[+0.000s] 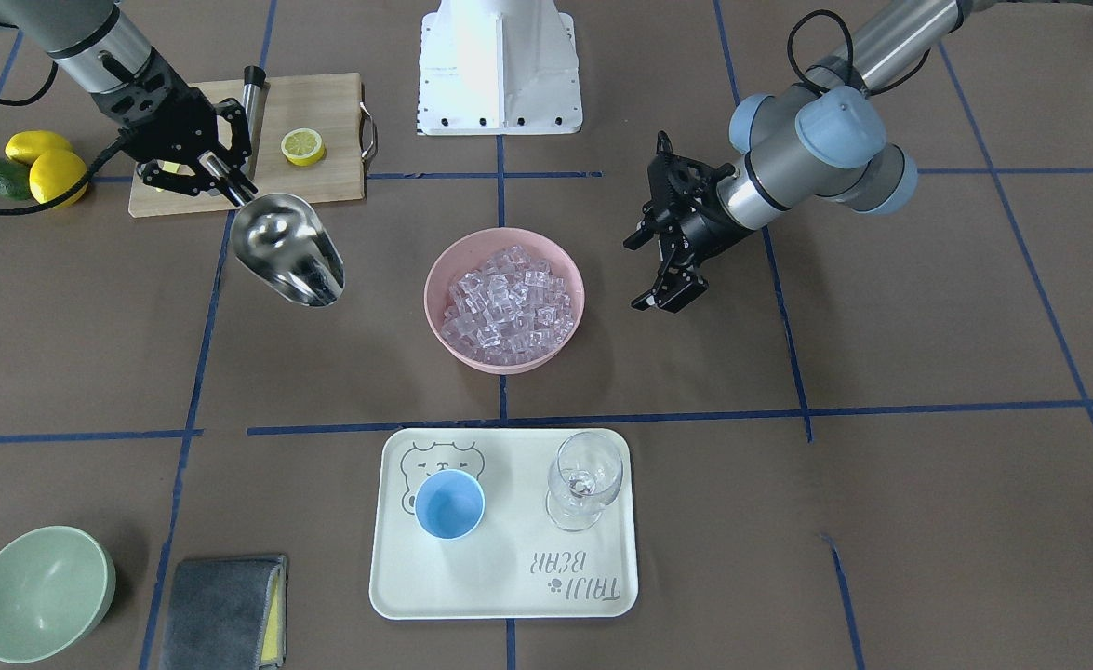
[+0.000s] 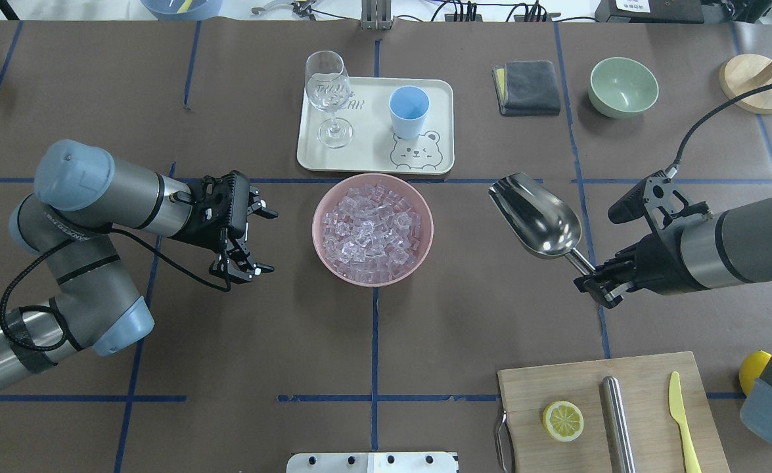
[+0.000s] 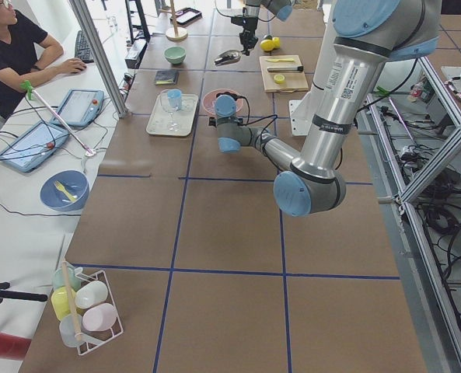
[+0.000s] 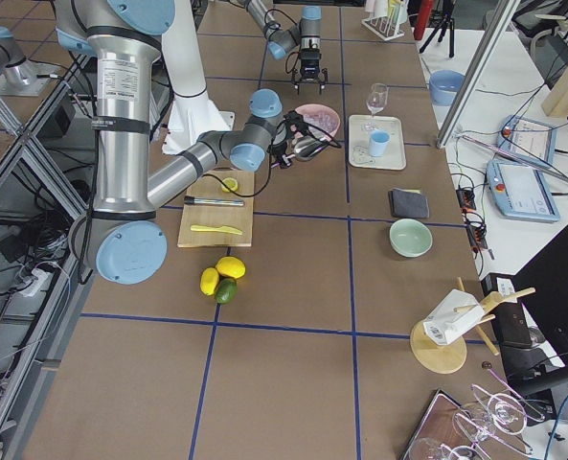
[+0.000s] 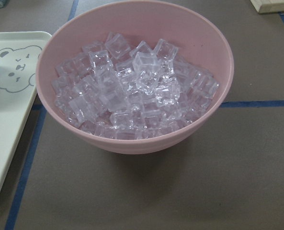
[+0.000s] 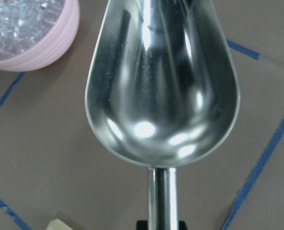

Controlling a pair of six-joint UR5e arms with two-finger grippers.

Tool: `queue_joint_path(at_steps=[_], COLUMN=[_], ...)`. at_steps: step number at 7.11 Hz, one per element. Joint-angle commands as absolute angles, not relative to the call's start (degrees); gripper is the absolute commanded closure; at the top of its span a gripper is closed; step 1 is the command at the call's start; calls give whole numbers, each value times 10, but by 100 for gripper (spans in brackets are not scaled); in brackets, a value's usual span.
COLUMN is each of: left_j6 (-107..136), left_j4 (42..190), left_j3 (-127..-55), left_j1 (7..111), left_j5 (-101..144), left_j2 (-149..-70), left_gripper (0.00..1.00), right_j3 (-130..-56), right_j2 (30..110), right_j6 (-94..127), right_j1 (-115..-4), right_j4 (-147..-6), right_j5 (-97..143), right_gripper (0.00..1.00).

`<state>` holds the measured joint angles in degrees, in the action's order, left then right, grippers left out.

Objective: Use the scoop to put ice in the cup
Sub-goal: 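Lift the metal scoop with the right gripper and move it over the pink bowl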

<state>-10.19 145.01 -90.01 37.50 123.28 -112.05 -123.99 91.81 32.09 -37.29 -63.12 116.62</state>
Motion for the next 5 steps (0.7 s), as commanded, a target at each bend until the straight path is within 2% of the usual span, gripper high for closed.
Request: queue_joint_path(at_steps=[1, 4, 5], left_j6=[-102, -100, -101], left_j4=[1450, 1451, 1451], left_j3=[-901, -908, -907], left_j1=[364, 364, 364], left_j5=[1223, 1223, 1223], left_j2=[-1122, -1123, -1123], left_gripper=[0, 0, 0], right_j3=[-1252, -1274, -1271], right_j2=[857, 661, 577], right_j6=[310, 251, 177], right_j1=[-360, -335, -333], right_j4=[-701, -1051, -1216], right_j5=[1166, 1154, 1139], right_gripper=[100, 100, 100])
